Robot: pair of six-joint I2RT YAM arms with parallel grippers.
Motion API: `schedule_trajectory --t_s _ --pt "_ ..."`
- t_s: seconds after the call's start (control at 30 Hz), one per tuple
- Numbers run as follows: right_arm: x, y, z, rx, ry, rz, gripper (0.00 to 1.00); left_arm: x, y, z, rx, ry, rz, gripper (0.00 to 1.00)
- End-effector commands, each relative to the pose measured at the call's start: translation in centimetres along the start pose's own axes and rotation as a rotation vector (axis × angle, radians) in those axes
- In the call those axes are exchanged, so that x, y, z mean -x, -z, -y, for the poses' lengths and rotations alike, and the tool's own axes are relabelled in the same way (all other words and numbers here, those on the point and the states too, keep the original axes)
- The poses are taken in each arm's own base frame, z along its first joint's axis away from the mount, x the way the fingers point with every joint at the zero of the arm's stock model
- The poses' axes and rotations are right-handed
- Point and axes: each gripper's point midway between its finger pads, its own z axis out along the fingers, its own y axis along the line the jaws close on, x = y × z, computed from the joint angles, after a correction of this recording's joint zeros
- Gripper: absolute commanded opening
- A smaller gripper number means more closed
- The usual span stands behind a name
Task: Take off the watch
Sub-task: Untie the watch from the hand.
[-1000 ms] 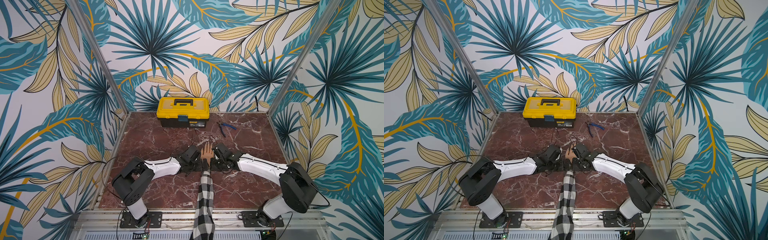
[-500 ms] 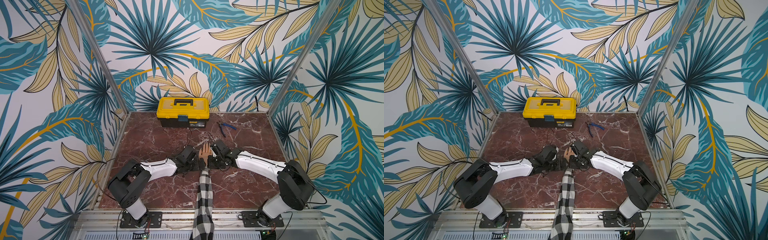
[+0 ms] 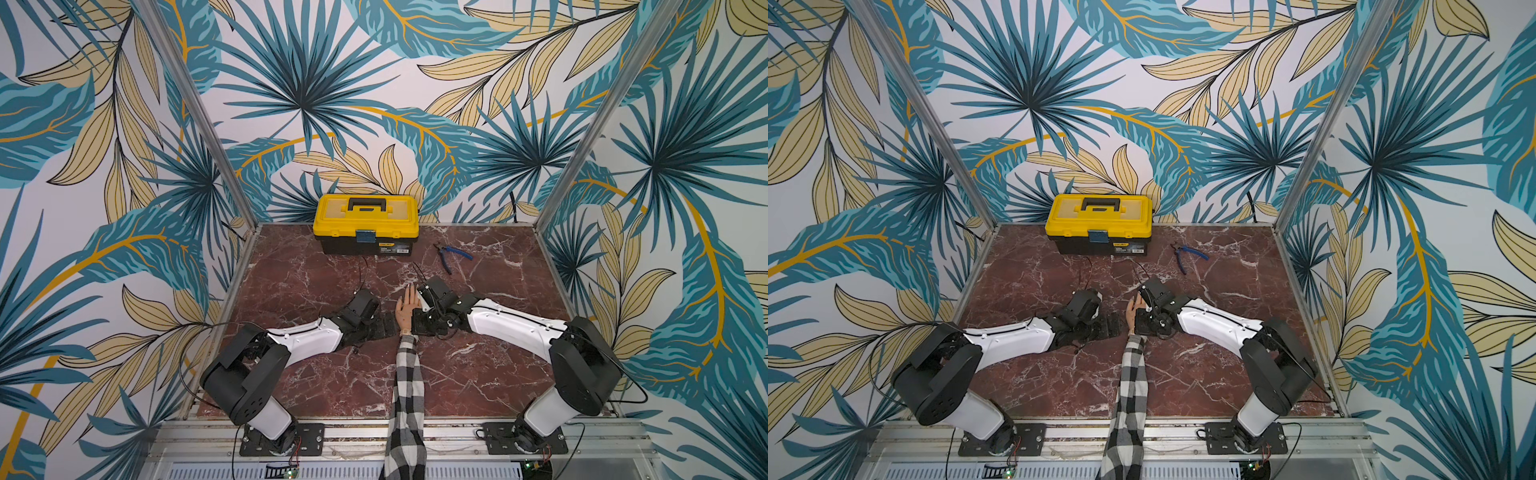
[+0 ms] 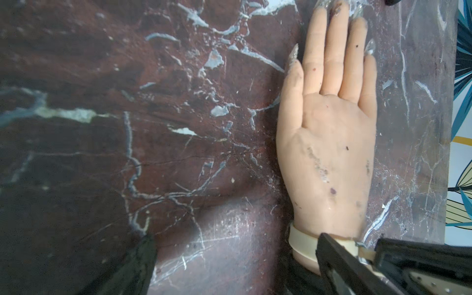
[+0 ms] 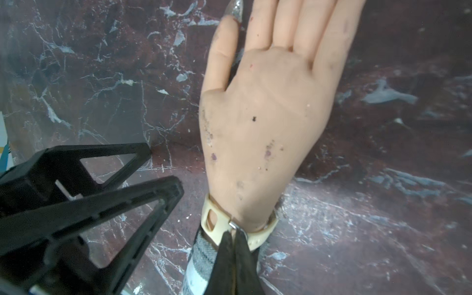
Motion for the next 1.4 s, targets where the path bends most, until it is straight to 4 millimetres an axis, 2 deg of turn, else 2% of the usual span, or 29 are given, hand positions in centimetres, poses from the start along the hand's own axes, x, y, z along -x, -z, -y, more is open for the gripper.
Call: schedule_trajectory --t_s 0.0,0.07,0.13,0.37,0.5,0.7,1.0,1.1,1.23,1.37 --pt "-0.9 -2.0 0.6 -0.032 0.004 -0.063 0.0 -3.7 -0.9 -3.5 0.121 0.021 -0.117 0.99" --pt "-1.0 -2.6 0.8 -0.046 0.006 -0.078 0.0 -3.7 -0.9 -3.3 0.118 0.02 -0.115 0.99" --pt "-0.8 -2.2 0.7 -0.042 0.01 -0.069 0.0 -3.6 -0.8 -3.3 0.116 0.018 -0.114 0.99" --pt "0.6 1.7 -0.5 -0.005 0.023 0.025 0.0 -3.4 -0.6 -2.8 0.101 0.018 -0.111 1.0" --pt "0.9 2.9 -1.0 0.027 0.012 0.067 0.0 -3.0 -0.4 -2.1 0.081 0.015 -0.1 1.0" --pt "0.7 2.5 -0.9 0.029 0.008 0.057 0.0 -2.4 -0.2 -0.8 0.046 -0.005 -0.098 0.99" --pt "-0.7 1.0 1.7 -0.051 -0.004 0.027 0.01 -2.0 -0.4 -0.1 0.032 -0.013 -0.096 1.0" --pt "-1.1 1.1 2.3 -0.065 -0.009 0.033 0.06 -1.9 -0.4 0.0 0.029 -0.014 -0.097 1.0" --pt "-1.5 1.5 3.0 -0.085 -0.015 0.041 0.19 -1.8 -0.4 0.3 0.023 -0.016 -0.098 1.0" --pt "-1.7 2.1 3.4 -0.092 -0.021 0.057 0.22 -1.6 -0.3 0.8 0.009 -0.021 -0.095 1.0"
